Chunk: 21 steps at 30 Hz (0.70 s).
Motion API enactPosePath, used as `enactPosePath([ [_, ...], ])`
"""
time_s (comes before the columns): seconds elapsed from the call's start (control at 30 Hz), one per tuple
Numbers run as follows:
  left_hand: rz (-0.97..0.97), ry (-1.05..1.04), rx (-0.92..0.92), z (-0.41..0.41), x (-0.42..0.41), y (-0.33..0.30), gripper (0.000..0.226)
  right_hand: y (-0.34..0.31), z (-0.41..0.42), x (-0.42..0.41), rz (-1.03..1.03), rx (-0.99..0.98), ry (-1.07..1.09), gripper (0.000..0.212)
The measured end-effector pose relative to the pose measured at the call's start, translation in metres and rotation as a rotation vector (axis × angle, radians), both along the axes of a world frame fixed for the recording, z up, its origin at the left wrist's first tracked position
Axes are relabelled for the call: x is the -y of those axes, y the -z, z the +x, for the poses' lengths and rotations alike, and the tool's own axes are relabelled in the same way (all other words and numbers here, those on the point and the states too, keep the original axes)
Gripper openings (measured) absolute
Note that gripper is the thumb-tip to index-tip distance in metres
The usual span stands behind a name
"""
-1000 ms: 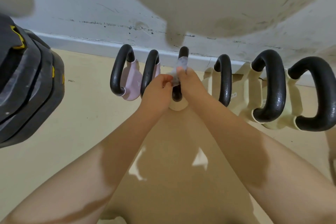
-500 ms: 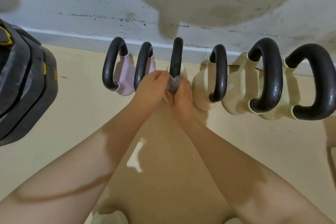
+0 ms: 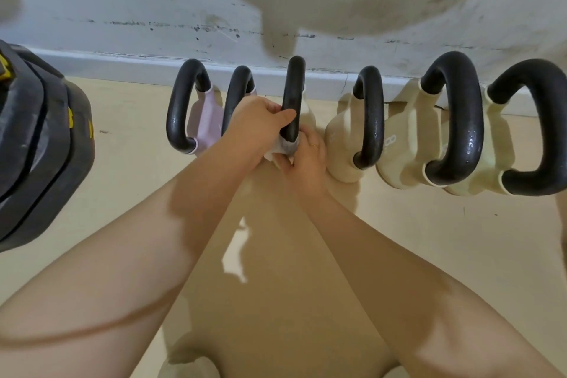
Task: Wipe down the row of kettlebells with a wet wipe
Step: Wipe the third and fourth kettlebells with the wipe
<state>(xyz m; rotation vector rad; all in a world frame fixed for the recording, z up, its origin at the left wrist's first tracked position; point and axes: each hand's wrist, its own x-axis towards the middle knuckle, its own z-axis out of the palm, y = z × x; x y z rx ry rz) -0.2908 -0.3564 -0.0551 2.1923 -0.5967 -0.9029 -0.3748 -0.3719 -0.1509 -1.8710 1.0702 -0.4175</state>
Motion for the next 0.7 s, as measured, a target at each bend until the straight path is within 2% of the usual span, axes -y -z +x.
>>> enactPosePath([
  [0.1, -0.016, -0.005, 0.019, 0.000, 0.000, 0.001, 0.019, -0.008, 0.000, -0.001, -0.023, 0.131, -0.003, 0.038],
  [0.17, -0.021, -0.002, 0.050, 0.000, 0.000, 0.002, 0.019, -0.002, -0.005, -0.005, -0.052, 0.105, -0.030, 0.031],
  [0.23, -0.009, 0.008, 0.078, 0.000, 0.000, 0.002, 0.019, -0.002, -0.008, -0.011, -0.009, 0.024, -0.015, 0.040],
  [0.33, -0.003, 0.030, 0.096, -0.003, -0.003, 0.002, 0.021, -0.012, -0.010, -0.013, 0.007, 0.090, -0.021, 0.029],
  [0.4, -0.017, 0.001, 0.085, -0.005, -0.004, 0.002, 0.024, -0.026, -0.020, -0.006, -0.009, 0.048, -0.091, 0.028],
  [0.5, 0.032, -0.083, 0.080, -0.011, 0.004, -0.002, 0.012, -0.054, -0.043, 0.006, 0.118, 0.067, -0.185, 0.029],
  [0.57, 0.143, -0.047, 0.274, -0.019, 0.012, -0.007, 0.030, -0.074, -0.060, 0.016, 0.196, 0.114, -0.201, 0.026],
  [0.63, 0.061, 0.045, 0.499, -0.034, 0.015, -0.012, 0.038, -0.089, -0.077, 0.030, 0.148, 0.139, -0.109, 0.024],
  [0.7, -0.067, 0.148, 0.490, -0.054, 0.020, -0.013, 0.037, -0.092, -0.095, 0.051, 0.033, 0.124, 0.113, 0.024],
])
